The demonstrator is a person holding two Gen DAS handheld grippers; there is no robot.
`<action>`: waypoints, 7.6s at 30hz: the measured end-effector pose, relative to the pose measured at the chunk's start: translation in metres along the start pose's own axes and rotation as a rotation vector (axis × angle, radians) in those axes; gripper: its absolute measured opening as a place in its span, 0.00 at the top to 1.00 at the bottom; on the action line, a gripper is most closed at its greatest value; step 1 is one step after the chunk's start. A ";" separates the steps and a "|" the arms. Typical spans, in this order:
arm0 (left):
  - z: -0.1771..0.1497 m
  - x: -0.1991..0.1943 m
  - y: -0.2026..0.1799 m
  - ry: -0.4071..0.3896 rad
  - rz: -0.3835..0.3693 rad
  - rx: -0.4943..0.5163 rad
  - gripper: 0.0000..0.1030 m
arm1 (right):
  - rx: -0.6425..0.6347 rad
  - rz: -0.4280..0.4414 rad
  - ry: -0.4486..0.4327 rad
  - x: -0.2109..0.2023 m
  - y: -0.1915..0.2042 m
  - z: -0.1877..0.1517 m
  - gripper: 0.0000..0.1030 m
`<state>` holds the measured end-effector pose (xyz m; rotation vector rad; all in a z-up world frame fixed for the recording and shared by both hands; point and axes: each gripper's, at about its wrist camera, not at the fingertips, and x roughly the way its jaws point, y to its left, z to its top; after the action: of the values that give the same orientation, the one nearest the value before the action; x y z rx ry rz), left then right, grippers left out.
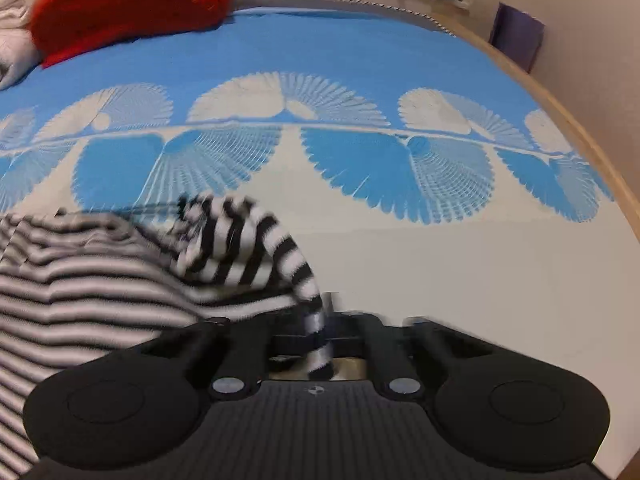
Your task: Fold small clothes
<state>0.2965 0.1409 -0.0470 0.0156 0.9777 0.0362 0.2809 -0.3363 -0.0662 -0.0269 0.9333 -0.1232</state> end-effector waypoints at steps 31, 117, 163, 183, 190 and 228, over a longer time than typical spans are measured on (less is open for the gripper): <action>-0.025 -0.033 -0.060 0.112 -0.223 0.181 0.53 | -0.113 0.265 0.247 -0.042 -0.038 -0.081 0.53; -0.060 -0.205 0.123 -0.245 0.088 -0.207 0.22 | -0.649 0.512 -0.136 -0.124 0.415 -0.150 0.92; -0.010 -0.140 -0.048 -0.141 -0.013 0.003 0.21 | 0.807 0.114 -0.047 -0.136 -0.110 -0.122 0.72; -0.029 -0.049 -0.184 0.208 -0.409 -0.046 0.19 | 0.550 0.605 0.206 -0.005 -0.089 -0.039 0.89; -0.047 -0.005 -0.221 0.339 -0.423 -0.095 0.16 | 0.637 0.599 0.061 -0.034 -0.126 -0.040 0.90; 0.000 0.056 -0.192 0.299 -0.461 -0.428 0.14 | 0.470 0.495 0.103 -0.029 -0.130 -0.053 0.38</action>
<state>0.3318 -0.0484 -0.0992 -0.6225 1.2349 -0.1813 0.2084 -0.4598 -0.0646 0.6467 0.9692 0.1184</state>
